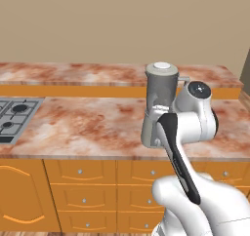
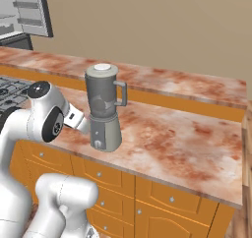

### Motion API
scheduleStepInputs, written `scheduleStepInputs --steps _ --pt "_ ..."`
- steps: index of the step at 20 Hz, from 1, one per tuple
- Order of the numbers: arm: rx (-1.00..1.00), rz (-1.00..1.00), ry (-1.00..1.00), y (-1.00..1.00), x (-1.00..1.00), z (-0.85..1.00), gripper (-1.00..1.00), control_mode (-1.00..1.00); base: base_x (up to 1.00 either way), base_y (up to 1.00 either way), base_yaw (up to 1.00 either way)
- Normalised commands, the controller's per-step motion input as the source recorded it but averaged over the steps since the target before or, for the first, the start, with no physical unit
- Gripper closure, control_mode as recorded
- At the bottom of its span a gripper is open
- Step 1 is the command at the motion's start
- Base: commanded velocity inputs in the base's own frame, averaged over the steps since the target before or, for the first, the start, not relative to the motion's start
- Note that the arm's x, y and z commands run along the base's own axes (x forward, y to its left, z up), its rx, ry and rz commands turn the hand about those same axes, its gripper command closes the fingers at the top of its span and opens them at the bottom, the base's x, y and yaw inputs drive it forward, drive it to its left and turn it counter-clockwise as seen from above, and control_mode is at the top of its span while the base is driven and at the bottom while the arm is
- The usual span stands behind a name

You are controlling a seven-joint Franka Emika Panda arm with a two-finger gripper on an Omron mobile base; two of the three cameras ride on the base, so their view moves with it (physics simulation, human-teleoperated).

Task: Grab the lemon and onion from the fridge, place them in the blender, close the lid, and turn on the blender to create a marinade.

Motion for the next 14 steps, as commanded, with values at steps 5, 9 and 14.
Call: scheduleStepInputs --steps 5,9,14 --pt "0.0 0.0 -0.06 0.0 0.0 -0.16 1.0 -1.0 0.0 0.0 0.0" --pt "0.0 0.0 -0.08 -0.01 0.19 -0.18 1.0 -1.0 0.0 0.0 0.0" --pt "0.0 0.0 -0.03 0.0 0.34 -0.13 1.0 -1.0 0.0 0.0 0.0"
